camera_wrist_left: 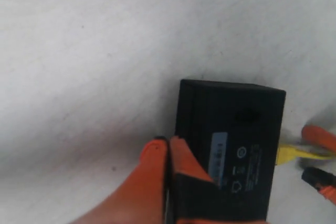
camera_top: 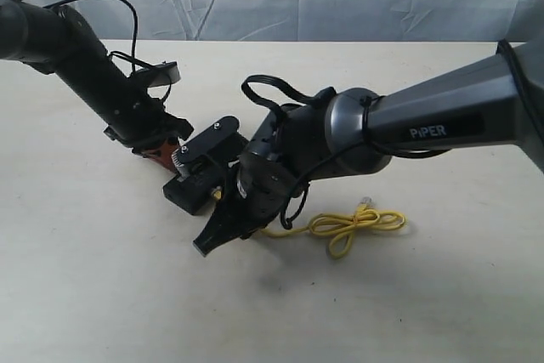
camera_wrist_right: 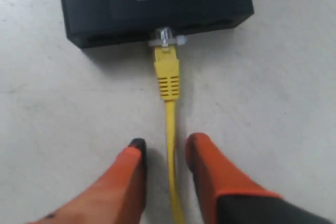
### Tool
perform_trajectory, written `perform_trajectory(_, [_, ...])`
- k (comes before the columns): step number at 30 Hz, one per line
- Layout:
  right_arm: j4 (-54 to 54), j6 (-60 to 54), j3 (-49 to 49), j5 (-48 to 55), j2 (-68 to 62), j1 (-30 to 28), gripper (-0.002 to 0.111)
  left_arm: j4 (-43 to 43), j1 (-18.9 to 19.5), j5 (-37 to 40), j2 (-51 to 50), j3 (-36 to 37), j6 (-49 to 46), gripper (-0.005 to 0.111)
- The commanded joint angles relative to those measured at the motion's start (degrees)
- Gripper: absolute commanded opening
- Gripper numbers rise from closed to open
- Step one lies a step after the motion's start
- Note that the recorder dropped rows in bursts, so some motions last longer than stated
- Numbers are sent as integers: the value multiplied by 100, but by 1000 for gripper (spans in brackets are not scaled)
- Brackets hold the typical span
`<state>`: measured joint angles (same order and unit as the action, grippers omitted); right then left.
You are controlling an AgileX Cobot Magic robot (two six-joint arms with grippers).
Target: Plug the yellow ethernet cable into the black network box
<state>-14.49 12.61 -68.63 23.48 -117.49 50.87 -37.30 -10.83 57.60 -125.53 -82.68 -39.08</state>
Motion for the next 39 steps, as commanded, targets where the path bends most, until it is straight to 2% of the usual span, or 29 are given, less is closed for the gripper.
perform_trajectory(1, [289, 79, -20, 344, 212, -40, 48, 548, 103, -528, 222, -26, 389, 0])
perform_trajectory(3, [847, 92, -20, 555, 603, -225, 42, 1154, 160, -728, 710, -26, 821, 0])
perform_trajectory(4, [1219, 92, -8, 820, 982, -468, 29, 1613, 235, -808, 1193, 31, 1119, 0])
perform_trajectory(6, [1617, 92, 287, 906, 1682, -914, -2, 1742, 431, -1155, 2137, 434, 1281, 0])
perform_trajectory(9, [1746, 92, 1405, 671, 3041, -1660, 0, 1684, 801, -2321, 3902, 1713, 1309, 0])
perform_trajectory(12, [1746, 92, 2861, -310, 4895, -2203, 0, 1600, 861, -3799, 5990, 3340, 1309, 0])
perform_trajectory(17, [1479, 92, 4048, -1395, 7048, -2240, 0, 1272, 861, -4281, 8045, 4619, 1309, 0])
perform_trajectory(22, [1479, 92, 4214, -981, 8468, -2240, 0, 1272, 861, -3847, 9164, 5047, 1309, 0])
perform_trajectory(31, [1503, 92, 4214, -1168, 9535, -2253, 0, 1272, 861, -3820, 9696, 5047, 1309, 0])
perform_trajectory(34, [1586, 92, 4214, -1145, 9792, -2704, 0, 1287, 861, -3820, 9694, 5047, 1309, 0])
perform_trajectory(39, [1619, 92, 4214, -1145, 10183, -4054, 0, 1289, 861, -3810, 9694, 5047, 1309, 0])
